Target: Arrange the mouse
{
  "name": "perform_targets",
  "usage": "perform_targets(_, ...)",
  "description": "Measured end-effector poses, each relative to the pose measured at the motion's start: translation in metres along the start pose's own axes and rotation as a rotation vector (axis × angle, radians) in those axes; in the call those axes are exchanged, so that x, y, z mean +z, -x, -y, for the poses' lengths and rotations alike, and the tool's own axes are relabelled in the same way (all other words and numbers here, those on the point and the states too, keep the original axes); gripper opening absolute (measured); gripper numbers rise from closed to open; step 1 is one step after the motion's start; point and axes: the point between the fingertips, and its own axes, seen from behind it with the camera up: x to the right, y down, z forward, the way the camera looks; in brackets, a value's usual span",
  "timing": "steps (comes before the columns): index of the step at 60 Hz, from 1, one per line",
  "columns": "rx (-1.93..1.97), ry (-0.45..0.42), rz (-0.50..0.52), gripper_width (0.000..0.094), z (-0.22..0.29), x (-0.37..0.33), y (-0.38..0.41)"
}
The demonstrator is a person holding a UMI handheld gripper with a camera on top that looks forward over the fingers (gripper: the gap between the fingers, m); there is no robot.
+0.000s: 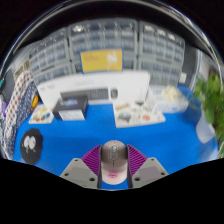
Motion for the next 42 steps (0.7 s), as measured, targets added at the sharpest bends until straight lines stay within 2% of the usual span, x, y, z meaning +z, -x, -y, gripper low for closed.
perform_targets(8, -0.016, -0.157, -0.002, 0.0342, 0.096, -0.045, 0.058)
perform_targets(14, -0.019, -0.239, 0.001, 0.0342, 0.137, -0.076, 0.121)
perform_targets(20, -0.039, -0.289, 0.006, 0.0344, 0.158, -0.093, 0.191)
perform_targets(29, -0.073, -0.276, 0.063, 0.0340, 0.138, -0.079, 0.296)
perform_targets(42, -0.103, -0.130, 0.109, 0.0340, 0.048, -0.013, 0.387)
